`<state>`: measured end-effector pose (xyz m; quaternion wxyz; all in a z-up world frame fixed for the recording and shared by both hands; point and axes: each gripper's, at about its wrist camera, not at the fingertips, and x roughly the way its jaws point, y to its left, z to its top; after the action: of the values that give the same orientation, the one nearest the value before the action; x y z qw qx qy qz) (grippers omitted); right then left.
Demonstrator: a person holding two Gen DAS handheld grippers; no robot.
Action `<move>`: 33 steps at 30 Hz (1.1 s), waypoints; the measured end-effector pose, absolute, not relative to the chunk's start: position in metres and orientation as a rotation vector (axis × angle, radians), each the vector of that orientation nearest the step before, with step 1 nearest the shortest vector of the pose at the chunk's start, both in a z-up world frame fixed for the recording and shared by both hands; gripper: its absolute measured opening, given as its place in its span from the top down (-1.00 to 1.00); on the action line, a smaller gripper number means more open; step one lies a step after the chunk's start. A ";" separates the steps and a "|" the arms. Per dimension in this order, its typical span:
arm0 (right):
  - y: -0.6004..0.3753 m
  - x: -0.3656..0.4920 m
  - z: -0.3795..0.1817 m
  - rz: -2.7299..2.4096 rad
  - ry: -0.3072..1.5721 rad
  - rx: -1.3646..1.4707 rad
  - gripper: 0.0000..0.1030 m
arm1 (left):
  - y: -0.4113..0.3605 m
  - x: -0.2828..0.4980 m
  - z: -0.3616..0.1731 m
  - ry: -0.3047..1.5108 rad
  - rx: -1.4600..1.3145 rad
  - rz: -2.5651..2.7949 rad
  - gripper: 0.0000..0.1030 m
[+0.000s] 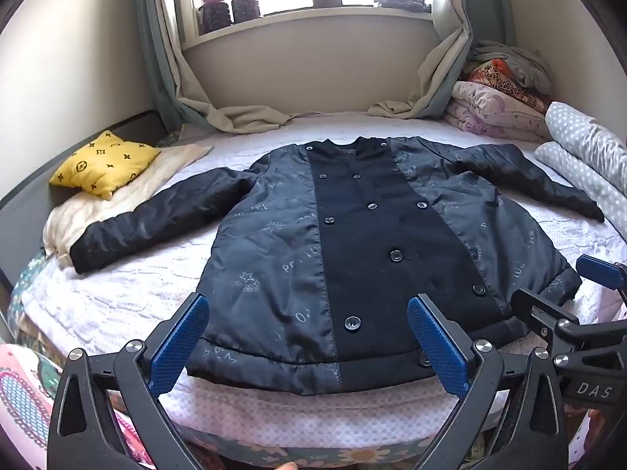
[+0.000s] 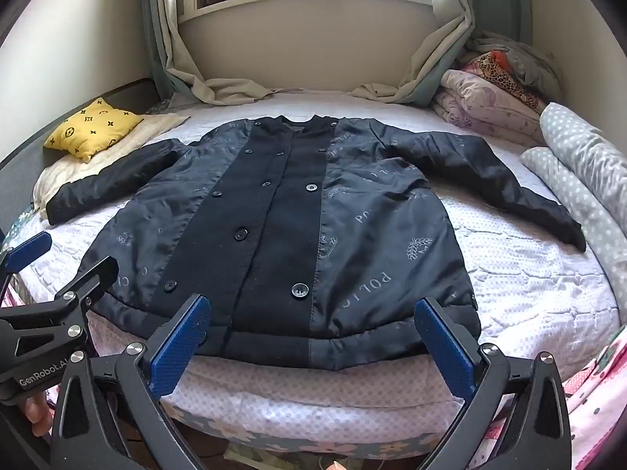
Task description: Fold large clothes
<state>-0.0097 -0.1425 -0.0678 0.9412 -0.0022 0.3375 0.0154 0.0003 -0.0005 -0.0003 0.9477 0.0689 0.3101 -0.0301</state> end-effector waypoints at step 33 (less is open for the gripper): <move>-0.152 -0.001 -0.069 0.028 0.692 0.035 -1.00 | -0.005 0.005 -0.009 0.632 0.164 -0.022 -1.00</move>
<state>-0.0005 -0.1524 -0.0692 0.9405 0.0173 0.3390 0.0135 0.0055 -0.0054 -0.0090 0.9471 0.0805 0.3104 -0.0107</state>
